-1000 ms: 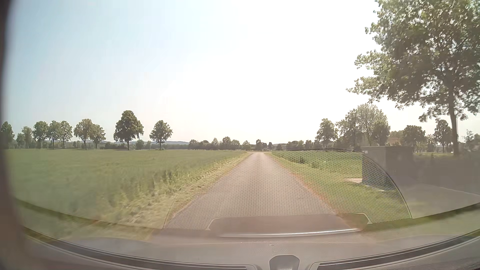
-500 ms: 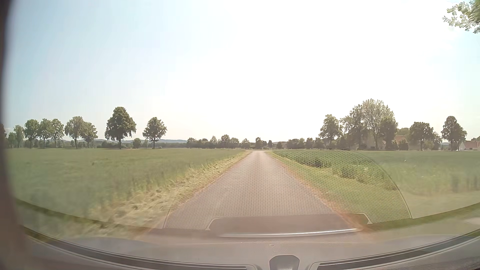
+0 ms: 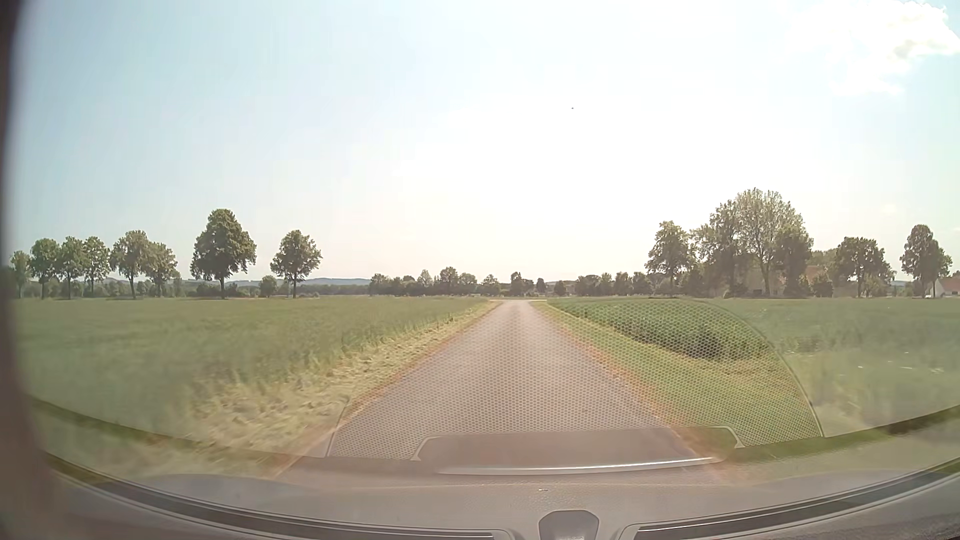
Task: Follow the waypoints while adhering to traffic rules and regulations
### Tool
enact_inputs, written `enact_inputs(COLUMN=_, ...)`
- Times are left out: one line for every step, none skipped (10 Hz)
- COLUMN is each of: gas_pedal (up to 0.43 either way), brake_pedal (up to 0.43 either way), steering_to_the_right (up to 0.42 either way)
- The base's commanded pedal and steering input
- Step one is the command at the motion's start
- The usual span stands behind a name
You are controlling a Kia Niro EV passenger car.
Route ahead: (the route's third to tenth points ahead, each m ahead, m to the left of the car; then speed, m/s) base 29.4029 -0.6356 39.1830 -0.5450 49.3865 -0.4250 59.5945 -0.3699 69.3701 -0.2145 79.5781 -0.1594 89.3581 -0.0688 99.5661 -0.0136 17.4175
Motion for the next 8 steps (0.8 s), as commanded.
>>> enact_inputs(gas_pedal=0.157, brake_pedal=0.006, steering_to_the_right=0.004)
enact_inputs(gas_pedal=0.157, brake_pedal=0.006, steering_to_the_right=0.004)
enact_inputs(gas_pedal=0.157, brake_pedal=0.006, steering_to_the_right=0.004)
enact_inputs(gas_pedal=0.157, brake_pedal=0.006, steering_to_the_right=0.004)
enact_inputs(gas_pedal=0.157, brake_pedal=0.006, steering_to_the_right=0.004)
enact_inputs(gas_pedal=0.157, brake_pedal=0.006, steering_to_the_right=0.003)
enact_inputs(gas_pedal=0.157, brake_pedal=0.006, steering_to_the_right=0.002)
enact_inputs(gas_pedal=0.157, brake_pedal=0.006, steering_to_the_right=0.001)
